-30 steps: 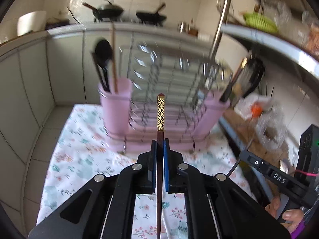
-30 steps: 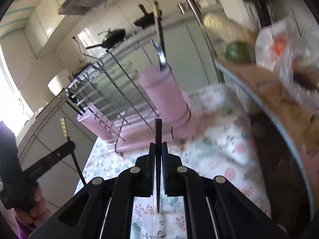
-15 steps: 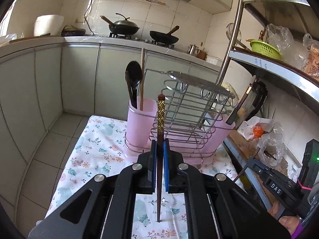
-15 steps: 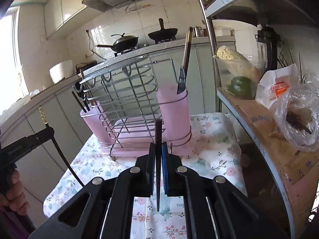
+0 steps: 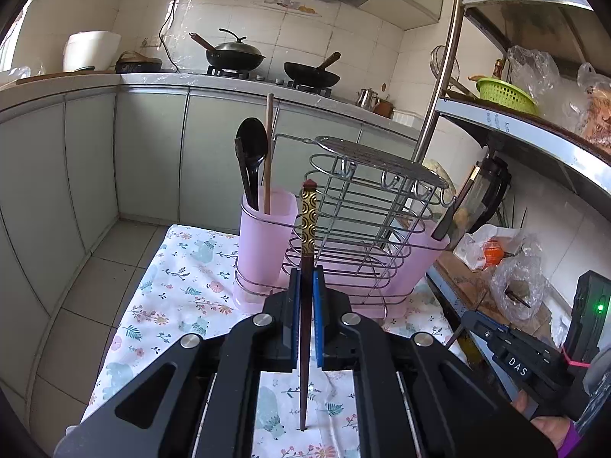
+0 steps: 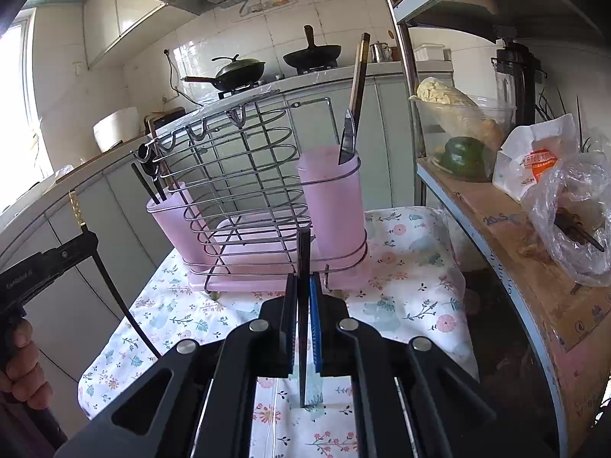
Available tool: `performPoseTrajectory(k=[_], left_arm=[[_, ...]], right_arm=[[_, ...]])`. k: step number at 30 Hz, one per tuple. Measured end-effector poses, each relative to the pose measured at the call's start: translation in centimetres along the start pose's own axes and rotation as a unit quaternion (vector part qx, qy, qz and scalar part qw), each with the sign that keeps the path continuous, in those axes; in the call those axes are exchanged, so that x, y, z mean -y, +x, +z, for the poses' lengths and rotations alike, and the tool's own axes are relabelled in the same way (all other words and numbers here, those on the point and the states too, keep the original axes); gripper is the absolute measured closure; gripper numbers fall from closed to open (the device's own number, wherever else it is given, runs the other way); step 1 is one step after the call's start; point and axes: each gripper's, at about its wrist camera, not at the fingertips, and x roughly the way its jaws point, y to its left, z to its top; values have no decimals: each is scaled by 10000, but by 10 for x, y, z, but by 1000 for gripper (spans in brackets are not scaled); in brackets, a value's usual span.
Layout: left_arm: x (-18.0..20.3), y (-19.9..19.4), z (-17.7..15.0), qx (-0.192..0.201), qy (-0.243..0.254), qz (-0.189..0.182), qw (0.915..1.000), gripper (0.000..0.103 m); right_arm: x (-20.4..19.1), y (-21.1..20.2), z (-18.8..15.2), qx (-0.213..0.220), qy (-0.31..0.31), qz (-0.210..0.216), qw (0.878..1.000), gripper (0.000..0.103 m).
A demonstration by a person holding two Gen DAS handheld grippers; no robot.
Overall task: Organize utensils
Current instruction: 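Lift both chopsticks up and carry them over the pink cups, then lower the chopsticks into the pink cups and open both tools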
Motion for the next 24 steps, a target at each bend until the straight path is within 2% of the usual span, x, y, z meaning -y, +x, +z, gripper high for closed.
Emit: performPoseTrajectory(k=[4,9,17,24], left_arm=[[-1,-3,8,107,19,34,9999,98],[-2,-15,33,437,103,115,9989,98],[-12,-33,96,1046,-70,177,9943,98],[-16,-33,148,1746,-163,368,9838,98]], right_arm=[[0,-1,5,45,26,100,9999,97],[3,-11,28,343,52,197,9992,97],[8,-41,100,1322,12,288,9908,97],[10,-53,147,2094,-5,179,9777,97]])
